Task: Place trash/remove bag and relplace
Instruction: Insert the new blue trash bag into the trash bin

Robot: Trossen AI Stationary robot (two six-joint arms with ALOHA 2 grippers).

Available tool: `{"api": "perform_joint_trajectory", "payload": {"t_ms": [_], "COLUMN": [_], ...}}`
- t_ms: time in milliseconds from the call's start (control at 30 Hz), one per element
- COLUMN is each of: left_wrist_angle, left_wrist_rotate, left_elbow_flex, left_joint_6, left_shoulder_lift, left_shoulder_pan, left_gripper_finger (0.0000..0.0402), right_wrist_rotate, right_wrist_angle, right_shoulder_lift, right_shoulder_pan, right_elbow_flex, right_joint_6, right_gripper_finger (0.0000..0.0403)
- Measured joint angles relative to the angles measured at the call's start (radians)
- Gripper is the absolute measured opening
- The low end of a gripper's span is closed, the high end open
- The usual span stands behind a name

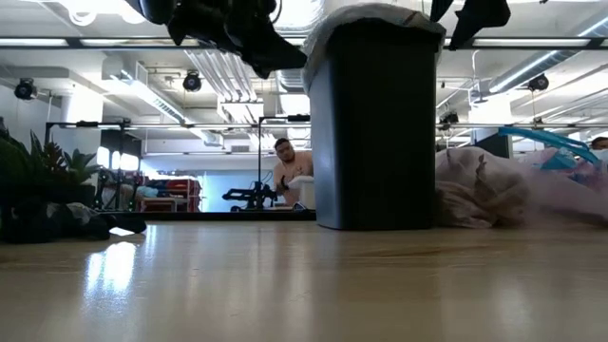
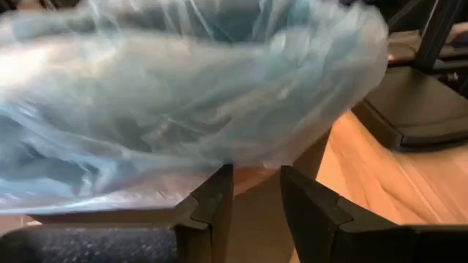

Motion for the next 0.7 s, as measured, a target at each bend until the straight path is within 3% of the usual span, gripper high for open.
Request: {"api": "perform_joint_trajectory", "payload": {"t_ms": [267, 467, 700], "left_wrist_angle": [0.001, 0.003, 0.000], "left_wrist_rotate": [-0.007, -0.028, -0.032], "left_elbow_flex": [-0.002, -0.002, -0.002], "left_joint_6": [0.000, 0.000, 0.000], "left_shoulder_lift": [0.039, 0.028, 0.023], "left_shoulder_pan": [-0.018, -0.018, -0.018], "left_gripper_finger": [0.0111, 0.0117, 0.0110], "right_wrist_rotate": [0.060, 0.010, 0.179], "right_wrist_angle": [-0.007, -0.077, -0.074], "right_shoulder_lift": [0.000, -0.021, -0.054], "right_shoulder_pan": [0.005, 0.006, 0.033], "right_elbow_flex": [-0.024, 0.016, 0.044], "right_joint_6": [0.006, 0.002, -0.074], "right_gripper_finger": [0.0303, 0.0291, 0.0280]}}
